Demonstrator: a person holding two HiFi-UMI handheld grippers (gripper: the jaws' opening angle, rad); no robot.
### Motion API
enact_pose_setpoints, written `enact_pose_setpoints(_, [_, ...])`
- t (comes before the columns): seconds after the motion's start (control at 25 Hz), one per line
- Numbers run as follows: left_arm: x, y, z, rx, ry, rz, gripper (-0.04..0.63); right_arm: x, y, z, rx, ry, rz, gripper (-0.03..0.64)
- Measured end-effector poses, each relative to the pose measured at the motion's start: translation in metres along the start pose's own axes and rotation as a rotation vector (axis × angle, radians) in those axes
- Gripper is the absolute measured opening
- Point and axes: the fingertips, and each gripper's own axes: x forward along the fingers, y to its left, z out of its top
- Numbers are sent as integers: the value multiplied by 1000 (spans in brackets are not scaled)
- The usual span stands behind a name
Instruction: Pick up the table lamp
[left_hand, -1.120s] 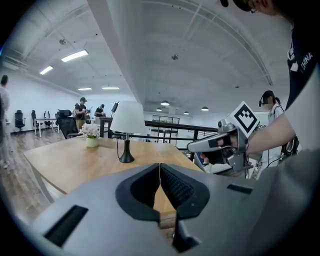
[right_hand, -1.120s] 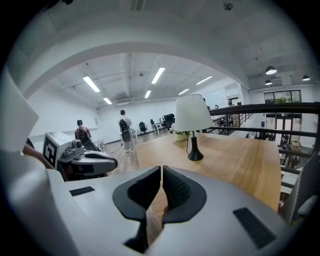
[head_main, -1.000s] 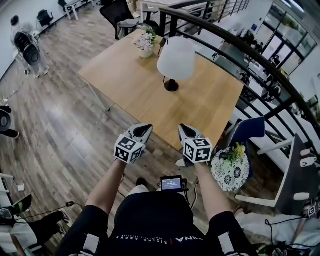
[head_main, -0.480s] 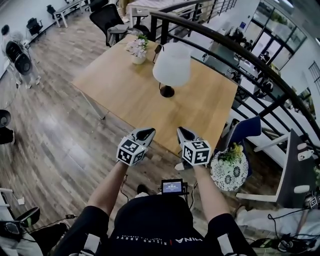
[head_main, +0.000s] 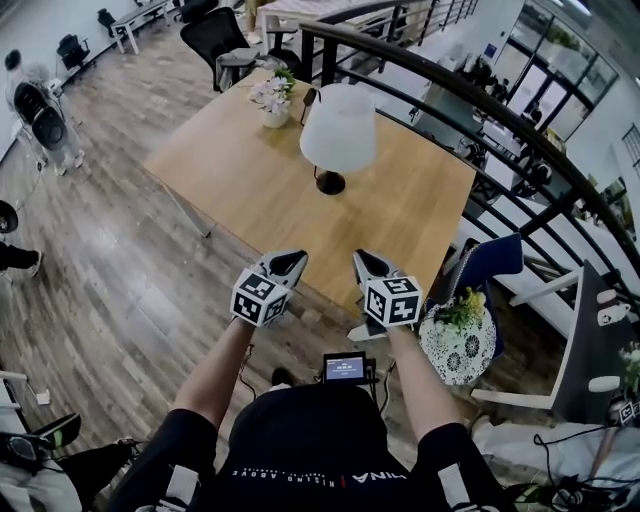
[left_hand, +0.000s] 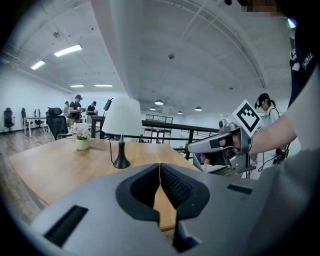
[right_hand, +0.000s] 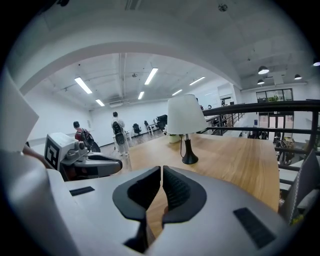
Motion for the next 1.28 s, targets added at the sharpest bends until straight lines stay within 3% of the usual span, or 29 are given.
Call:
enact_pose_setpoints(0.4, [28,-10,2,4,17,35,18,6,-28,6,38,-36,91,37])
enact_pose_setpoints(0.68, [41,22,7,-10,11,44,18,46,-31,15,48,-36,110,38])
enact_pose_setpoints(1.08, [91,111,25,25,13,-64,18,151,-61,60,64,-138,-41,44])
enact_pose_setpoints(1.2, [107,134,36,38,2,-108,18,183,-69,64,63,-145,-77,133])
enact_pose_setpoints(1.28, [119,145,45,43,-14,-124,20,204,-80,62,56,-150,-111,137])
